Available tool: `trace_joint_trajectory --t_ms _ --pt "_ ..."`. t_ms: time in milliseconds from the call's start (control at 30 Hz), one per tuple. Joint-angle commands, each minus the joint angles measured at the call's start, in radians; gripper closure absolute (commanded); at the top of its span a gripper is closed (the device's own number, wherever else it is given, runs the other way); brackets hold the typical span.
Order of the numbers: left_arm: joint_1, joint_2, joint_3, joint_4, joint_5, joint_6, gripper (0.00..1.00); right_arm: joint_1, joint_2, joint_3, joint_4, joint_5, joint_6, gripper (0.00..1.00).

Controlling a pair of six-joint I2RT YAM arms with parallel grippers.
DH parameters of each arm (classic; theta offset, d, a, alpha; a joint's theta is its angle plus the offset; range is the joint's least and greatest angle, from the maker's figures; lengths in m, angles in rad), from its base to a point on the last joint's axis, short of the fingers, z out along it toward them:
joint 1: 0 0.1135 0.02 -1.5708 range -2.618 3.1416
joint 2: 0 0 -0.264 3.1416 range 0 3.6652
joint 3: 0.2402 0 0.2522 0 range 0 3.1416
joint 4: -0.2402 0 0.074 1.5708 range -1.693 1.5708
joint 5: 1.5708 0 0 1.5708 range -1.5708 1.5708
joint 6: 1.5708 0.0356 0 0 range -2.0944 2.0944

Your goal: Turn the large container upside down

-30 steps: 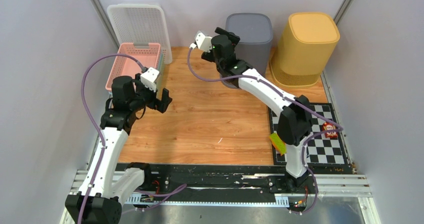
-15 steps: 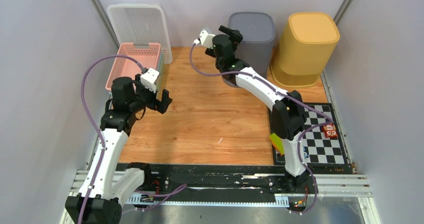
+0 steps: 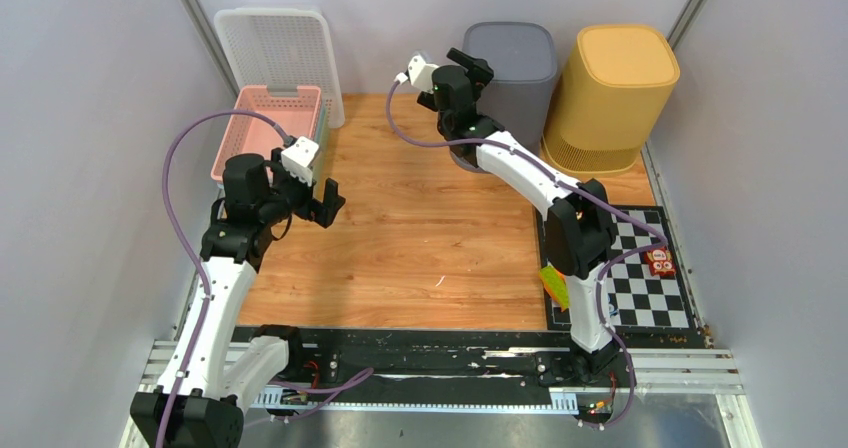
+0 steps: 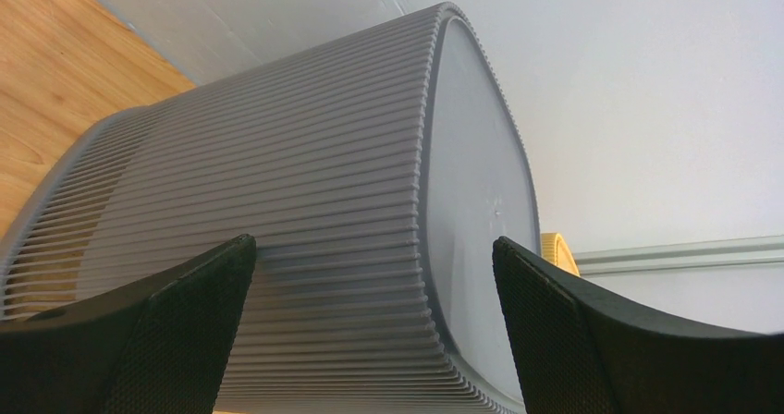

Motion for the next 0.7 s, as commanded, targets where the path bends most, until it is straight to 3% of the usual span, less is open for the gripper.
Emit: trace_joint_trajectory --t_ms 0,300,667 --pt "0.007 -0.006 -0.010 0.018 0.011 0.013 0.00 -0.017 -0.009 0.020 -0.043 0.022 0.033 0.00" --pt "0.006 0.009 0.048 0.013 -0.034 -0.006 0.00 0.040 -0.228 0.043 -0.363 -0.225 0.216 0.00" --pt "0.007 0.233 0.416 -0.012 -0.214 -0.097 0.00 0.067 -0.729 -0.340 -0.573 -0.680 0.342 0.00"
